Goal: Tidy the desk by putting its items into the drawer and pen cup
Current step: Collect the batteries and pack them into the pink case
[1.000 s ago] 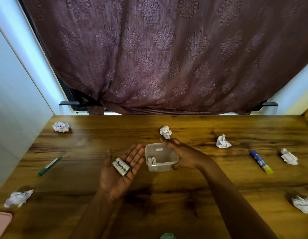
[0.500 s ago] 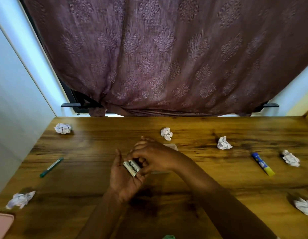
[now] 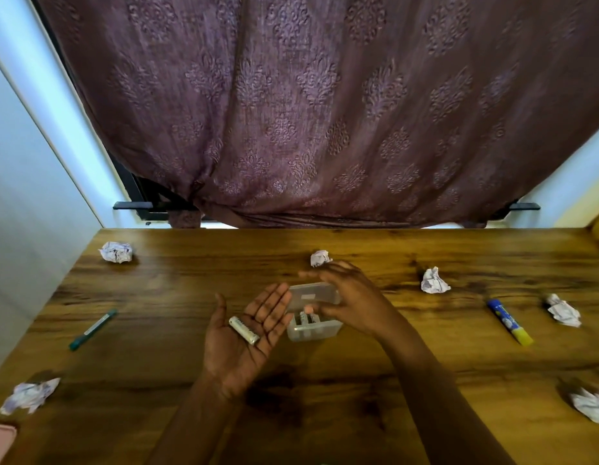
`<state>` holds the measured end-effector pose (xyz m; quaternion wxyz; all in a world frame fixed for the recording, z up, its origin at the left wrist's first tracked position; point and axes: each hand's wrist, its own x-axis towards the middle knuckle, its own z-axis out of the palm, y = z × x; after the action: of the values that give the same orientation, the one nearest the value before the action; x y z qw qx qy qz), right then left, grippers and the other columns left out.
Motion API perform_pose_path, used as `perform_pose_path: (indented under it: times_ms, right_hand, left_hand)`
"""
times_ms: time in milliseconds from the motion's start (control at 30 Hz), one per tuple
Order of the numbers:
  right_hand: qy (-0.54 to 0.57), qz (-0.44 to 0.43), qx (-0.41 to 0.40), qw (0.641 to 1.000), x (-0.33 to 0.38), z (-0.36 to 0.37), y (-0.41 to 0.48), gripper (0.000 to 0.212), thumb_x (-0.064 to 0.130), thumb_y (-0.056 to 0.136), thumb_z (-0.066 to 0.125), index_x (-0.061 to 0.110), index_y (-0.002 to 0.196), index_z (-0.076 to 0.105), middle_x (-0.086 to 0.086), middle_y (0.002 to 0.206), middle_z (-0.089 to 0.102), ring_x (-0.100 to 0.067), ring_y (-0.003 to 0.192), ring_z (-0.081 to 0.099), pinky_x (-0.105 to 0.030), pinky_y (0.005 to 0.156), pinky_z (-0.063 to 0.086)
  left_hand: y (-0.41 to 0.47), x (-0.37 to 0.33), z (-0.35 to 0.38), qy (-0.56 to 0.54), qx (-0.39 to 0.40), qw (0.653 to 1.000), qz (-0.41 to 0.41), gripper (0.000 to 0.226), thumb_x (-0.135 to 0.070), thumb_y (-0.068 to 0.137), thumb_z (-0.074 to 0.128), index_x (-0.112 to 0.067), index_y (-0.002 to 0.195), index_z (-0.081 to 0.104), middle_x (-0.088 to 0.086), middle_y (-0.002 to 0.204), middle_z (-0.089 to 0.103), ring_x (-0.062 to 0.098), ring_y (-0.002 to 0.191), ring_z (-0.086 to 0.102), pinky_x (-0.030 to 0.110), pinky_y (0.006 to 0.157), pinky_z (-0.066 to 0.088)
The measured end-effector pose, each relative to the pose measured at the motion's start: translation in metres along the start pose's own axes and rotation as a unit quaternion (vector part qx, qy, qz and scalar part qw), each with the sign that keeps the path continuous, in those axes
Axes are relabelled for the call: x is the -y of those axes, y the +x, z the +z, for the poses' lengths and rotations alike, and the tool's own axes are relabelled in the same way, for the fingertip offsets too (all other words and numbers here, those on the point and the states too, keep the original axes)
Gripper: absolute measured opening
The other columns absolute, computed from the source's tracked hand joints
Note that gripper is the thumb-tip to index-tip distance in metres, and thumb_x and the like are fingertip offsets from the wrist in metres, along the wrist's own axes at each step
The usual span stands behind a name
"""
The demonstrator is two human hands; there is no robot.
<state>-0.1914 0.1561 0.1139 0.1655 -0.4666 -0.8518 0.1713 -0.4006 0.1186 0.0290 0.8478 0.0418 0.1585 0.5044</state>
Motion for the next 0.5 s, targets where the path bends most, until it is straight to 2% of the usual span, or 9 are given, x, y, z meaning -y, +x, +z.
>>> perform_pose_path:
  times_ms: [67,133,167,233,300,400,500]
  right_hand:
    - [0.05,-0.055,-0.014,0.997,0.015,0.002,0.001,0.057,0.037,0.081,0.07,0.029,0.134,0.05,0.005,0.13,0.056,-0.011,0.123,0.042,-0.031,0.103,0.034]
    - [0.053,-0.131,0.033,0.989,0.031,0.012,0.004,0.061,0.036,0.078,0.071,0.027,0.135,0.05,0.005,0.132,0.055,-0.011,0.127,0.042,-0.031,0.105,0.031]
    - [0.036,-0.155,0.062,0.985,0.037,0.018,0.007,0.063,0.035,0.077,0.071,0.027,0.136,0.049,0.005,0.135,0.053,-0.012,0.13,0.04,-0.032,0.109,0.025]
    - [0.004,-0.171,0.092,0.981,0.043,0.026,0.013,0.063,0.032,0.078,0.072,0.026,0.136,0.048,0.004,0.136,0.052,-0.011,0.132,0.037,-0.032,0.114,0.013]
    - [-0.016,-0.183,0.09,0.979,0.046,0.031,0.017,0.058,0.031,0.078,0.071,0.026,0.133,0.051,0.006,0.132,0.055,-0.01,0.128,0.038,-0.032,0.114,0.009]
    - [-0.012,-0.192,0.08,0.978,0.048,0.028,0.02,0.054,0.031,0.076,0.073,0.024,0.127,0.057,0.005,0.122,0.059,-0.012,0.121,0.044,-0.032,0.113,0.014]
    - [0.019,-0.169,0.03,0.985,0.036,0.011,0.017,0.055,0.038,0.07,0.077,0.02,0.12,0.063,0.001,0.11,0.064,-0.016,0.108,0.052,-0.036,0.101,0.034]
  left_hand:
    - [0.004,0.003,0.0,0.025,0.017,1.0,-0.007,0.09,-0.071,0.087,0.03,0.0,0.142,0.033,0.017,0.151,0.031,0.028,0.141,0.028,0.043,0.116,0.024]
    - [0.006,0.005,0.001,0.081,0.046,0.996,0.002,0.087,-0.071,0.088,0.029,-0.003,0.141,0.039,0.017,0.147,0.039,0.028,0.139,0.034,0.04,0.113,0.029]
    - [0.006,0.005,0.004,0.096,0.047,0.994,-0.005,0.083,-0.07,0.087,0.031,-0.006,0.138,0.046,0.016,0.142,0.047,0.027,0.135,0.041,0.038,0.108,0.036]
    - [0.003,0.006,0.007,0.081,0.031,0.996,-0.028,0.074,-0.068,0.082,0.042,-0.01,0.125,0.06,0.013,0.126,0.061,0.027,0.119,0.056,0.034,0.086,0.05]
    - [0.001,0.009,0.008,0.073,0.0,0.997,-0.017,0.071,-0.068,0.079,0.046,-0.011,0.116,0.067,0.011,0.118,0.065,0.024,0.108,0.063,0.028,0.073,0.052]
    - [0.001,0.012,0.015,0.074,-0.029,0.997,0.001,0.072,-0.069,0.079,0.046,-0.012,0.12,0.066,0.009,0.12,0.064,0.022,0.108,0.063,0.026,0.078,0.052]
    - [0.002,0.01,0.019,0.071,-0.014,0.997,0.013,0.077,-0.067,0.081,0.043,-0.006,0.125,0.06,0.016,0.126,0.06,0.028,0.115,0.059,0.035,0.089,0.05]
